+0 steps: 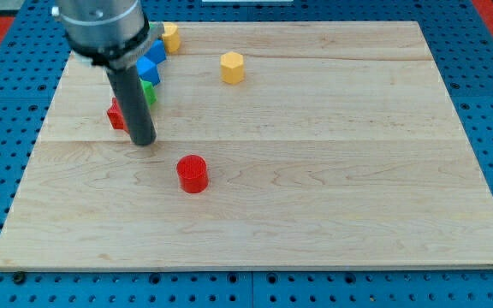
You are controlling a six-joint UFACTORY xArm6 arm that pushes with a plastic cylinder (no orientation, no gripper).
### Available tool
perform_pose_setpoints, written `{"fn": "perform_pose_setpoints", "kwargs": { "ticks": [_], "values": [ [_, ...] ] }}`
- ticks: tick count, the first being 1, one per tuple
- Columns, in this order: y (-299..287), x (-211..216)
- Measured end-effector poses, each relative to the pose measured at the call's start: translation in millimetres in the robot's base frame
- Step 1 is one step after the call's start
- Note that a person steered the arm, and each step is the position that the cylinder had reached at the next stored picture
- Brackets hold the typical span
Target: Push the red circle into the red star
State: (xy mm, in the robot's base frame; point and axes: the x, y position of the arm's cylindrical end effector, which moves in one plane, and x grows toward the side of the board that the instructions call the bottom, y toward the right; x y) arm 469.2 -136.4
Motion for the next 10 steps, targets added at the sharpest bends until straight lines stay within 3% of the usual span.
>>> {"fn": "perform_pose_setpoints", "kwargs": {
  "ticks": [1,2,5,9,10],
  "values": [
    [53.2,54.3],
    [86.1,49.9],
    [85.8,-8.9],
    [127.4,-26.5],
    [150.9,-11.2]
  ]
}}
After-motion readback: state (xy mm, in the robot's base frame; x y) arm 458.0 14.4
